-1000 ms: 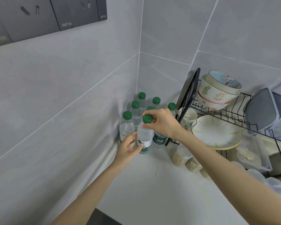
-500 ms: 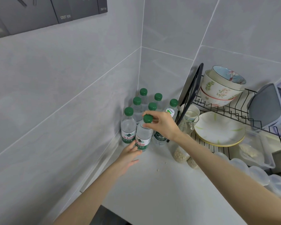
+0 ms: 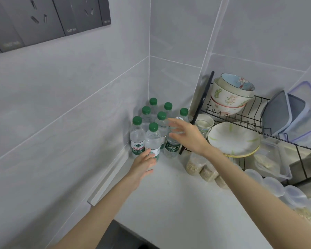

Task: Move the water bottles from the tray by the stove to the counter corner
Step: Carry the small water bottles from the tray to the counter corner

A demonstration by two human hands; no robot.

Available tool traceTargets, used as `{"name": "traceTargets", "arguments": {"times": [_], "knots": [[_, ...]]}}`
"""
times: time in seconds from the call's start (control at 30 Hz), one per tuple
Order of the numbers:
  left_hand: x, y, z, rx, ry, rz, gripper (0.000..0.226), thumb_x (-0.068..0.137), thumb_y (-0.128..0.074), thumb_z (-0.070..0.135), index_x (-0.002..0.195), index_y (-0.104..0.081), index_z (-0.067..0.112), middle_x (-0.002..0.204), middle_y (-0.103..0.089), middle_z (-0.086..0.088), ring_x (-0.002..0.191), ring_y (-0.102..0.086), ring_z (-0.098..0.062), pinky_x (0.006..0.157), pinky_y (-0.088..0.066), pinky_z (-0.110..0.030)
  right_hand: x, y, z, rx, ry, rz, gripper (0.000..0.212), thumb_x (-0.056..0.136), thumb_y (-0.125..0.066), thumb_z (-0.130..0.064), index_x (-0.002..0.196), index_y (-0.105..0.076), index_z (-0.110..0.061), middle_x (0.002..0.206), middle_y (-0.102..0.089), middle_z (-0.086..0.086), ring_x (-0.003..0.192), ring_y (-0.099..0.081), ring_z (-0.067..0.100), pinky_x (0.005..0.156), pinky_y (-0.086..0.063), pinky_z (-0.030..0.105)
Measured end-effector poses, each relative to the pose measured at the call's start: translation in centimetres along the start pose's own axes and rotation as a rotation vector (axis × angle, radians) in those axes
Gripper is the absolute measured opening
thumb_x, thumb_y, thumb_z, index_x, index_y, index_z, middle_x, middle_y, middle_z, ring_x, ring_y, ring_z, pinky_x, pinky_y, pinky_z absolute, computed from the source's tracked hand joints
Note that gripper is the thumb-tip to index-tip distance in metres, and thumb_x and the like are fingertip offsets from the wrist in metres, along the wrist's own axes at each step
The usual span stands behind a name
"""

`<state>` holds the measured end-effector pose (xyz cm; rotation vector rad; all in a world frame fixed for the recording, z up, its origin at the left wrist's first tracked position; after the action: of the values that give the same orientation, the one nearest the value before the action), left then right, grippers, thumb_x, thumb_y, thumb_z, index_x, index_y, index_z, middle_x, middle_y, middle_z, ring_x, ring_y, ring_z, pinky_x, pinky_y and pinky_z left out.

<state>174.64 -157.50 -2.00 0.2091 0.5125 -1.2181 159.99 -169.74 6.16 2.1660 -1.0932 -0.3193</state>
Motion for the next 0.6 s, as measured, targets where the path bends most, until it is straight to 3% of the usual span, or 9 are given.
{"name": "traceTargets", "arguments": {"times": [0.13, 0.23, 0.37, 0.5, 0.6], "knots": [[-2.7, -1.9, 1.1, 0.084, -0.087, 0.009, 0.041, 0.091, -0.055, 0.009, 0.13, -0.053, 0.021, 0.13, -0.059, -0.001, 0.119, -0.058, -0.018, 0.096, -0.048, -0.034, -4.0, 2.9, 0.4, 0.04, -0.021, -0.017, 0.048, 0.09, -0.064, -0.015, 0.135, -0.051, -0.026, 0.127, -0.061, -0.008, 0.102, -0.063, 0.004, 0.095, -0.049, 0.022], [-4.7, -3.5, 1.8, 0.147, -0.137, 0.021, 0.034, 0.09, -0.055, 0.005, 0.118, -0.059, 0.024, 0.124, -0.062, 0.001, 0.116, -0.059, -0.019, 0.098, -0.048, -0.037, -7.3, 4.8, 1.2, 0.107, -0.037, -0.028, 0.045, 0.09, -0.064, -0.015, 0.132, -0.054, -0.029, 0.125, -0.065, -0.005, 0.104, -0.064, 0.002, 0.096, -0.052, 0.029], [-7.3, -6.2, 3.0, 0.241, -0.175, -0.033, 0.037, 0.089, -0.056, 0.006, 0.123, -0.058, 0.023, 0.117, -0.065, 0.006, 0.112, -0.062, -0.018, 0.097, -0.048, -0.035, -12.0, 7.0, 2.3, 0.13, -0.064, 0.005, 0.042, 0.09, -0.065, -0.014, 0.128, -0.056, -0.029, 0.121, -0.067, -0.005, 0.11, -0.063, 0.002, 0.095, -0.052, 0.03], [-8.8, -9.5, 4.1, 0.332, -0.228, -0.102, 0.042, 0.089, -0.056, 0.007, 0.126, -0.056, 0.027, 0.12, -0.065, 0.008, 0.108, -0.063, -0.012, 0.096, -0.049, -0.033, -16.8, 9.3, 3.1, 0.128, -0.118, 0.077, 0.039, 0.091, -0.064, -0.014, 0.124, -0.057, -0.031, 0.116, -0.067, -0.01, 0.098, -0.061, -0.013, 0.082, -0.049, 0.011], [-9.6, -12.7, 5.0, 0.407, -0.299, -0.18, 0.043, 0.091, -0.055, 0.009, 0.13, -0.055, 0.028, 0.121, -0.064, 0.01, 0.107, -0.062, -0.009, 0.094, -0.05, -0.03, -20.4, 11.5, 3.8, 0.121, -0.171, 0.153, 0.039, 0.09, -0.064, -0.015, 0.125, -0.057, -0.032, 0.118, -0.067, -0.012, 0.101, -0.065, -0.001, 0.089, -0.051, 0.019]]}}
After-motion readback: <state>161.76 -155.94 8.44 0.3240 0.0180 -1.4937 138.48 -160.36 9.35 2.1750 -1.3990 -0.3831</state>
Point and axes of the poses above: each hand's wrist, its own x-axis towards the middle knuckle, its own y-axis out of the back of the hand, z = x × y, the point moved 1 cm from there along x, towards the middle knuckle
